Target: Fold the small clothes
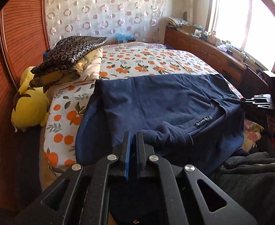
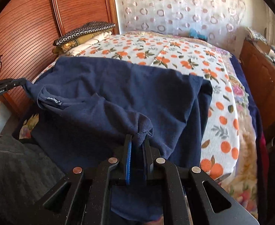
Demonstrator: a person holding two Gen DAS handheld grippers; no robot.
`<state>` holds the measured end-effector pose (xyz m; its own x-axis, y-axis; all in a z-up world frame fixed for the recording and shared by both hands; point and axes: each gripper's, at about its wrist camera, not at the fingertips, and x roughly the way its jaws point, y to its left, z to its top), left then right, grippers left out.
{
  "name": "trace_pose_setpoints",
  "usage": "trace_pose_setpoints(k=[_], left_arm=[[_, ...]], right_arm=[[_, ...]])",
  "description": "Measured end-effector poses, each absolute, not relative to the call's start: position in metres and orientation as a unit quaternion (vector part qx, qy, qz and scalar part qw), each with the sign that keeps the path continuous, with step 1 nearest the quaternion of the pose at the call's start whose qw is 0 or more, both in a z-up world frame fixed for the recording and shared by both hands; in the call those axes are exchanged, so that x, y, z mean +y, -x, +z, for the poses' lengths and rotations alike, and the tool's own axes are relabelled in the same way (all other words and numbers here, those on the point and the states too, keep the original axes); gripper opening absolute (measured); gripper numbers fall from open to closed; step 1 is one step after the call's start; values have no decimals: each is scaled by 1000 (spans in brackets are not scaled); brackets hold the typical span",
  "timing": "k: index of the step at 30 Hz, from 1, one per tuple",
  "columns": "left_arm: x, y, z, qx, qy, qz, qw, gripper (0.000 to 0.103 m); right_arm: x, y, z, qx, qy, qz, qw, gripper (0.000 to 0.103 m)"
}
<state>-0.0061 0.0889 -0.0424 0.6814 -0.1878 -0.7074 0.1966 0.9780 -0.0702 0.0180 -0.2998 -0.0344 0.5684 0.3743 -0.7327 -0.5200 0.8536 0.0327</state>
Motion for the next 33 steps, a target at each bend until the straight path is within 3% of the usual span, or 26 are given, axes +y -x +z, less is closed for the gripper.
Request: trace_pose_setpoints(k=[1,3,8,10,12,18,21,23,25,33], left_arm=[[89,7,-41,382,-5,-106,918,24],[90,8,-38,373,-3,-105,922,37],[95,0,-41,379,0,-91,921,44],[97,-4,-46,379,3,-80,922,67],[101,-7,-50,379,15,-76,922,76],[106,-19,-66,394,39,-76,915,76],[106,-24,-69,393,40,-75,916,76],[107,-28,-69,391,46,-78,916,76],[109,-34,-68,388,54,-80,917,76],[109,-71,-62,375,29,-75,923,76]], right_arm=[[-300,-19,-33,391,94,254,880,9],[-300,-17,-33,392,92,255,879,9],[-296,-13,-34,389,85,257,881,12],[-295,-9,-33,385,86,255,883,13],[-294,-4,-32,382,88,253,884,14],[-301,4,-26,372,89,247,891,17],[-303,7,-18,361,90,239,897,30],[-305,6,-15,354,89,234,901,44],[-304,3,-12,348,95,228,904,48],[-303,-39,-20,338,69,203,916,49]])
